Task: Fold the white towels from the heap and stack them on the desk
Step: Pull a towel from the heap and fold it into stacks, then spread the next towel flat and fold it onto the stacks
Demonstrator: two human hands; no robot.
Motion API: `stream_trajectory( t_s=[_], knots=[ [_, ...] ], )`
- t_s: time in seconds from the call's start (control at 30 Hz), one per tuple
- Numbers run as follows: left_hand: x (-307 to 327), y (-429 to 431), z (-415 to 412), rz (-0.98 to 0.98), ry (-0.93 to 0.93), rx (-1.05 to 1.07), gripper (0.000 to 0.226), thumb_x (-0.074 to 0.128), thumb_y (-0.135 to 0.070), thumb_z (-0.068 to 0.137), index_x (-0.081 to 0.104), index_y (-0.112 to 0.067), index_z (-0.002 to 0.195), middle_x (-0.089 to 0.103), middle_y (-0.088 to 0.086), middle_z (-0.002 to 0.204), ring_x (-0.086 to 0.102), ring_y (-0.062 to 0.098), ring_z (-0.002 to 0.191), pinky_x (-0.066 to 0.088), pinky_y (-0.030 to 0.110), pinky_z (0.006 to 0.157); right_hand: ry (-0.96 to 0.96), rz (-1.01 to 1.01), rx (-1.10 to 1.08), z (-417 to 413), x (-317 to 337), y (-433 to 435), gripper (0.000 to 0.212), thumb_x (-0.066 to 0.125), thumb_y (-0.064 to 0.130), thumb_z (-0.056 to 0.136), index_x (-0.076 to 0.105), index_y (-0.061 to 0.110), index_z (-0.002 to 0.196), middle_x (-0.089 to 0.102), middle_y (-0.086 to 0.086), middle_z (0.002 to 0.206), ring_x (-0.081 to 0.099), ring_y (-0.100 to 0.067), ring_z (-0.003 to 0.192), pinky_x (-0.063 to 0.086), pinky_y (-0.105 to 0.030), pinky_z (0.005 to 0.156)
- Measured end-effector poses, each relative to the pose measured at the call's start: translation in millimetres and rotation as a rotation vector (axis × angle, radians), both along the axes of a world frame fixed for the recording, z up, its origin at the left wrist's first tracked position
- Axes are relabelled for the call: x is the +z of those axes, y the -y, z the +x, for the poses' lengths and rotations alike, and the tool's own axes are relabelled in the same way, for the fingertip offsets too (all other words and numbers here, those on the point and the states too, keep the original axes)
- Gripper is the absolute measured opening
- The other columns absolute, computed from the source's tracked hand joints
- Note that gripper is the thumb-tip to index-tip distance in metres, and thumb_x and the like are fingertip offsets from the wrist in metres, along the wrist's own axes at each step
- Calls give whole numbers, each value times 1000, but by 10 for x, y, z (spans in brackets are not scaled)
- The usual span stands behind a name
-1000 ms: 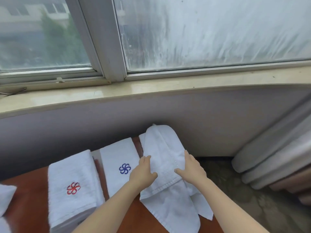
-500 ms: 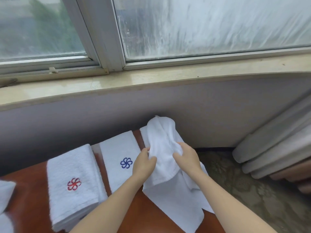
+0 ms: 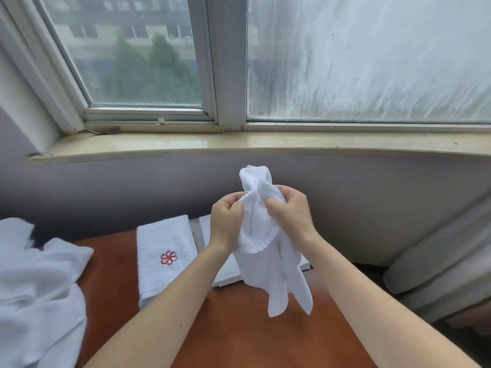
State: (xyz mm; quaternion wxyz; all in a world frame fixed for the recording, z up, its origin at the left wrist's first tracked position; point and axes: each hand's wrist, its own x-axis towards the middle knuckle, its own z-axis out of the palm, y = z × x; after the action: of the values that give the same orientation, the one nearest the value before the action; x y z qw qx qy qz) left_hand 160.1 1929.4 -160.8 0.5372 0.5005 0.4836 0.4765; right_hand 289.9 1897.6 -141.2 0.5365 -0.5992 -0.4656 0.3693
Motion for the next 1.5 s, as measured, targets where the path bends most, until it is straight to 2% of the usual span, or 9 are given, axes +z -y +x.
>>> stream_trajectory(
  t_s=[0.17,0.37,0.53,0.73,0.8,0.9,1.03,1.3,1.5],
  knots=[
    [173,315,-541,23,26,48,31,48,-21,67,77,-20,78,76,0,83,70,12,78,57,27,65,53,15,61,-526,206,233,23,53,18,68,46,25,47,38,15,50,38,-6,49,33,-18,46],
    [127,671,-1144,8,7,87,21,57,-15,85,77,-19,80,73,-5,84,63,11,79,53,31,74,87,20,102,-1098,180,516,21,50,16,63,59,-1,73,45,1,60,41,-13,57,36,-28,54],
    [-86,990,-1735,23,-64,53,26,55,-11,93,76,-24,86,74,-20,92,64,-7,83,45,6,67,160,-23,105,-1582,10,811,18,50,25,63,66,19,66,54,15,55,48,-3,53,40,-19,50],
    [-759,1473,-2707,-104,-487,-10,22,49,-18,88,66,-32,91,68,-14,99,60,3,87,48,27,74,524,-265,221,-2127,-727,1331,19,50,32,75,58,21,63,49,15,58,47,-10,64,37,-31,59],
    [-1048,1617,-3009,-206,-662,-96,13,51,-25,89,62,-33,92,67,-12,97,61,7,86,51,32,80,660,-435,321,-2276,-1031,1551,11,52,32,81,63,32,77,57,17,75,57,-10,81,45,-30,70],
    [-1399,1835,-3336,-308,-924,-287,24,47,-27,87,57,-29,109,63,-7,102,60,13,92,51,35,85,702,-634,433,-2468,-1418,1876,29,52,34,88,66,33,113,63,13,108,60,-12,105,49,-29,85],
    [-1580,1959,-3473,-274,-1155,-374,49,49,-27,89,45,-20,137,44,5,136,52,24,120,45,35,96,627,-703,413,-2562,-1629,2146,39,49,24,90,61,26,127,62,5,120,60,-12,105,50,-28,88],
    [-1468,1958,-3131,-94,-895,-488,47,51,-24,93,45,-27,139,41,-6,145,51,9,119,43,28,93,611,-705,278,-2339,-1635,2172,38,49,25,89,61,28,125,59,14,104,57,-7,100,50,-29,84],
    [-1464,1794,-2602,-49,-836,-621,47,52,-28,90,47,-35,136,49,-16,134,51,2,114,45,26,95,664,-746,196,-1864,-1671,2053,44,50,32,91,53,28,135,55,9,136,51,-12,124,46,-33,96]
  ],
)
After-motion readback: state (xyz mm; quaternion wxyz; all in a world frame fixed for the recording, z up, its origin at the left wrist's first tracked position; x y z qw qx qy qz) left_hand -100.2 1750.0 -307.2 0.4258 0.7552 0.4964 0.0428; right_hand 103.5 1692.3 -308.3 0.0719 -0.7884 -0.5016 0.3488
